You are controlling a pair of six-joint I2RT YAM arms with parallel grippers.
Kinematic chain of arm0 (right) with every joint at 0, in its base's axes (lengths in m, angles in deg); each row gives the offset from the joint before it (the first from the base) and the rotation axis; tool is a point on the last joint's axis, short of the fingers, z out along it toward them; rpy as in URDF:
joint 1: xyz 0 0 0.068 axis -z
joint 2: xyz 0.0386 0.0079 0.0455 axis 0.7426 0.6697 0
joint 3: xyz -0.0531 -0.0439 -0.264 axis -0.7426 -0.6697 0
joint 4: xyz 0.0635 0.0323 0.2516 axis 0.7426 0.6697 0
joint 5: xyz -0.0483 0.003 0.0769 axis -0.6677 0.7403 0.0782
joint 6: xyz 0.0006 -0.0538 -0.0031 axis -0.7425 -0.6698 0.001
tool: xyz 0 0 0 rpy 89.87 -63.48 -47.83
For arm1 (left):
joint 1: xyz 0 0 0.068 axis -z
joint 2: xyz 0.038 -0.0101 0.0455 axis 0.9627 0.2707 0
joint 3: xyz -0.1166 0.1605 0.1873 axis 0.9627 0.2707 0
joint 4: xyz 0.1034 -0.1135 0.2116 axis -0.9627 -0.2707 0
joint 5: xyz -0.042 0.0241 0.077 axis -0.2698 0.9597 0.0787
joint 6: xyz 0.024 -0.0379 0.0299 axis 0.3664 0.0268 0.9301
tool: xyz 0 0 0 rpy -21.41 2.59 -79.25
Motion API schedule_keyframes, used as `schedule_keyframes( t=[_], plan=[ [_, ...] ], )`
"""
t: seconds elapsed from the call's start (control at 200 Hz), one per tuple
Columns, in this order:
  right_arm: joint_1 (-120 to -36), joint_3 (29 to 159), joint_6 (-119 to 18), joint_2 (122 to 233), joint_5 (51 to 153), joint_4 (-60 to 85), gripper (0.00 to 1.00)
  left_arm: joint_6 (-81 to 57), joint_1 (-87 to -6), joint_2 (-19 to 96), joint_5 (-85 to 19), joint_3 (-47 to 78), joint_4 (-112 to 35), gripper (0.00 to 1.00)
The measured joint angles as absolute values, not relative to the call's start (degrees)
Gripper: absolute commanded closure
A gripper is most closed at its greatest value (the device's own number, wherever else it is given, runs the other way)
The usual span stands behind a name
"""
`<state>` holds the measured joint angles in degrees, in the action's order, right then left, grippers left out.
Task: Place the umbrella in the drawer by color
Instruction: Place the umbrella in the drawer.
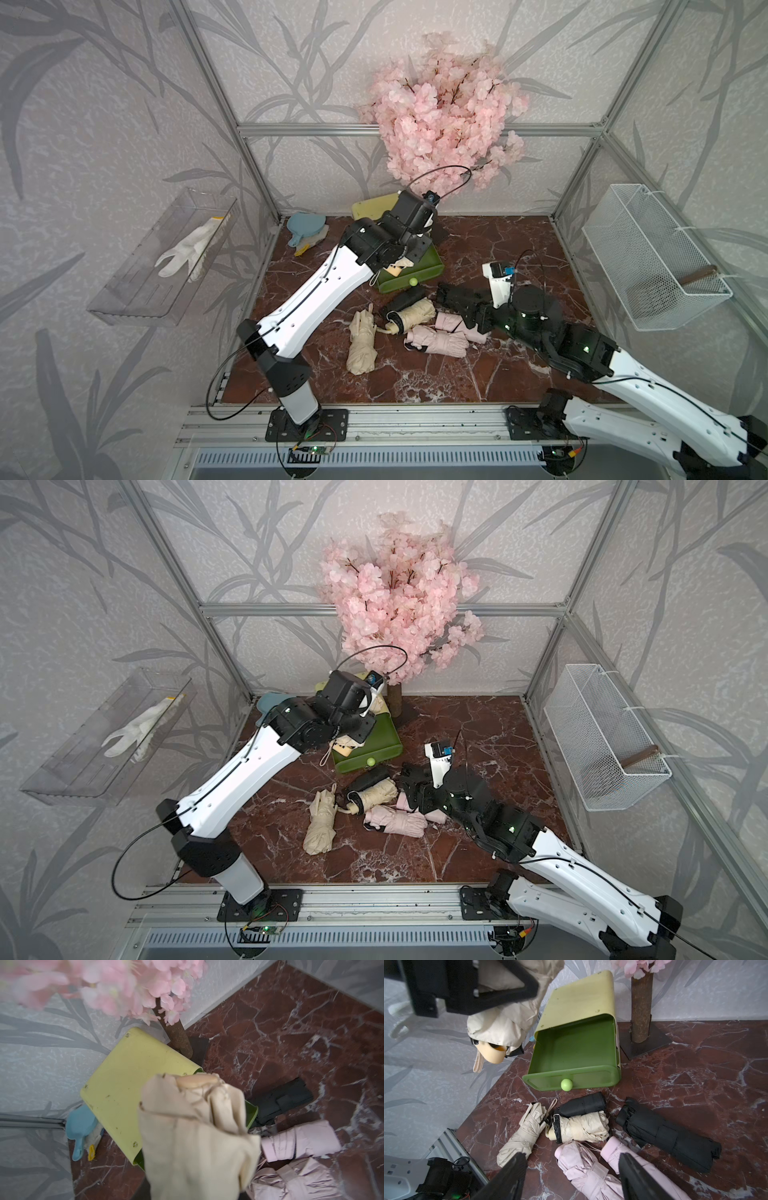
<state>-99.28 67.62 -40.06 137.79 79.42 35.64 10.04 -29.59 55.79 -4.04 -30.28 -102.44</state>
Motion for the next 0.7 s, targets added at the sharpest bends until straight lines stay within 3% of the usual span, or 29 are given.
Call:
schedule_keyframes(
  t=[0.17,0.705],
  plan=[
    [-99.3,64.1,-40.6,140.6,80.0,31.9,0.26,18.8,-29.3,64.6,-1.0,-34.1,-108.5,1.0],
    [-99.3,58.5,-42.4,148.5,82.0,15.1,0.26,32.4,-29.5,72.4,1.7,-36.3,-108.4,1.0]
  ],
)
